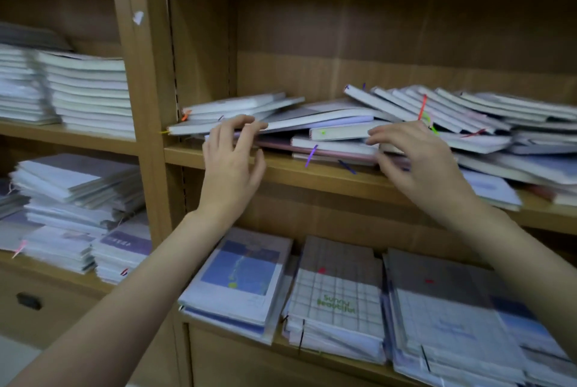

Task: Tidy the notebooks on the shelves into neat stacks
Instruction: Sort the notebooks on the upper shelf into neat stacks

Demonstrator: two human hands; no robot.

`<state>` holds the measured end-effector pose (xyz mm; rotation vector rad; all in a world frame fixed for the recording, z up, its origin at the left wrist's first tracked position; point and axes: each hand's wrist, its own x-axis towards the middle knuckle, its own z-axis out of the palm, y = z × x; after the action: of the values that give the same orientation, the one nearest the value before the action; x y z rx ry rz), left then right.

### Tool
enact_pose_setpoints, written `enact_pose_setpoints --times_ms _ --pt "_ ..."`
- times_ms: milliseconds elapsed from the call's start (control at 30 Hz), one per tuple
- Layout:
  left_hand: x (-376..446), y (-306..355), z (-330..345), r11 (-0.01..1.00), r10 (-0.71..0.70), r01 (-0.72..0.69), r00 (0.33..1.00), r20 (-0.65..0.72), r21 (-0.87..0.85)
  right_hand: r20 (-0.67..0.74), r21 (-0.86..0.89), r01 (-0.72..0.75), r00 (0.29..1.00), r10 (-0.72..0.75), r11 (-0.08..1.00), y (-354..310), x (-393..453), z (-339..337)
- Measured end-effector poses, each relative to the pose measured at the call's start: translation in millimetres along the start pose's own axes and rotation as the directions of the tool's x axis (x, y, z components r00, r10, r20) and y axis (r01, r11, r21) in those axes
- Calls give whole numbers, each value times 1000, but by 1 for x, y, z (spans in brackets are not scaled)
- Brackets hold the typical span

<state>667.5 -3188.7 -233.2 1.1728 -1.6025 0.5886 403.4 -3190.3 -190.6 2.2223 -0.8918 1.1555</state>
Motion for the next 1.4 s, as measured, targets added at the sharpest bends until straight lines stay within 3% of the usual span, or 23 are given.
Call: enact_pose_setpoints --times_ms 167,267,467,733,867,967,1067,1200,1400 --pt "17 -7 -8 996 26 -31 998 56 87 168 -184 191 973 -160 964 20 17 7" --pt "23 -8 -9 988 50 -65 992 114 137 201 -276 267 956 -216 923 23 21 8" --pt "31 -5 -3 991 25 -46 986 165 127 297 -278 346 918 -263 896 29 17 3" --pt "41 20 15 961 235 -258 952 198 101 334 -271 428 882 -333 862 36 27 -10" --pt "48 20 24 974 189 -208 965 183 86 293 -204 285 931 -219 937 40 25 -9" --pt "46 18 29 971 195 -214 966 168 102 278 -34 93 957 -80 995 48 22 -18" --pt "47 17 32 948 220 -259 954 206 187 267 22 -92 960 83 996 62 15 -33" --pt "49 20 35 948 202 -242 959 197 208 293 50 -201 939 178 978 70 4 -34" --pt "46 21 35 966 178 -211 962 207 149 232 106 -238 950 208 966 60 11 -32"
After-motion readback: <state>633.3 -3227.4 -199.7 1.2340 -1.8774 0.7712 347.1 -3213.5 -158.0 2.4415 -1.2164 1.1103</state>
